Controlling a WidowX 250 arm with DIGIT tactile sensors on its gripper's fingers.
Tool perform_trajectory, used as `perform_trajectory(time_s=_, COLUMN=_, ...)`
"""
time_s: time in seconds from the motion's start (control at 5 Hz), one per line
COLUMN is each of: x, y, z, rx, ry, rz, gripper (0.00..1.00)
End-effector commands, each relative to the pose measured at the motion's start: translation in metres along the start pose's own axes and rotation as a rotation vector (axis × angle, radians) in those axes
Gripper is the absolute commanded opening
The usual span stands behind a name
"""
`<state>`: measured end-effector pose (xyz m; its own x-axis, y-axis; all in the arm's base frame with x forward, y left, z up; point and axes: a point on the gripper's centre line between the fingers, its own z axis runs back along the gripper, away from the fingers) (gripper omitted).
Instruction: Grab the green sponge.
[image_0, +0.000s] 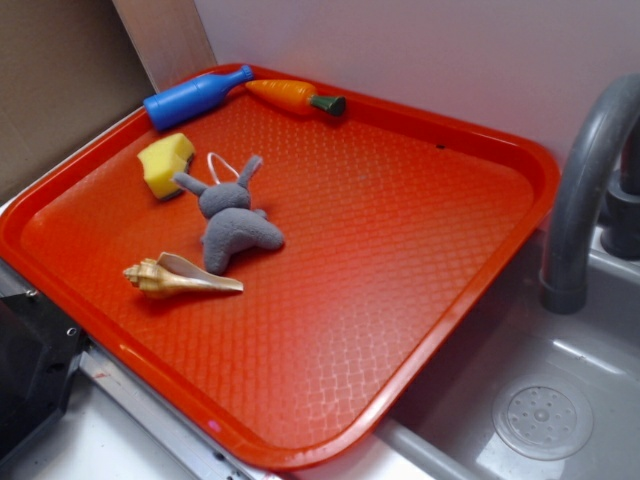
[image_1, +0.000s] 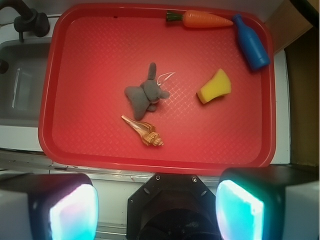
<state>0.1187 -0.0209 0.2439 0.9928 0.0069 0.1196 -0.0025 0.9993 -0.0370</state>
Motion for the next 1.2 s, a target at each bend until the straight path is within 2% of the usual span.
perform_trajectory(time_s=0.0, x=0.000, y=0.000, z=0.000, rx=0.000, ry=0.000, rz=0.000, gripper=1.00)
perform_trajectory(time_s=0.2, x=0.019, y=0.015, z=-0.012, rx=-0.045, ry=-0.009, rz=0.257, gripper=1.00)
perform_trajectory(time_s=0.4, x=0.033, y=0.033, z=-0.031, rx=-0.026, ry=-0.031, rz=0.506, gripper=1.00)
perform_trajectory(time_s=0.6, x=0.044, y=0.057, z=-0.057, rx=0.017, ry=-0.038, rz=0.718, gripper=1.00)
perform_trajectory(time_s=0.8, x=0.061, y=0.082, z=-0.085, rx=0.077, ry=-0.024, rz=0.806, gripper=1.00)
perform_trajectory(time_s=1.0, x=0.076, y=0.098, z=-0.109, rx=0.080, ry=-0.055, rz=0.901, gripper=1.00)
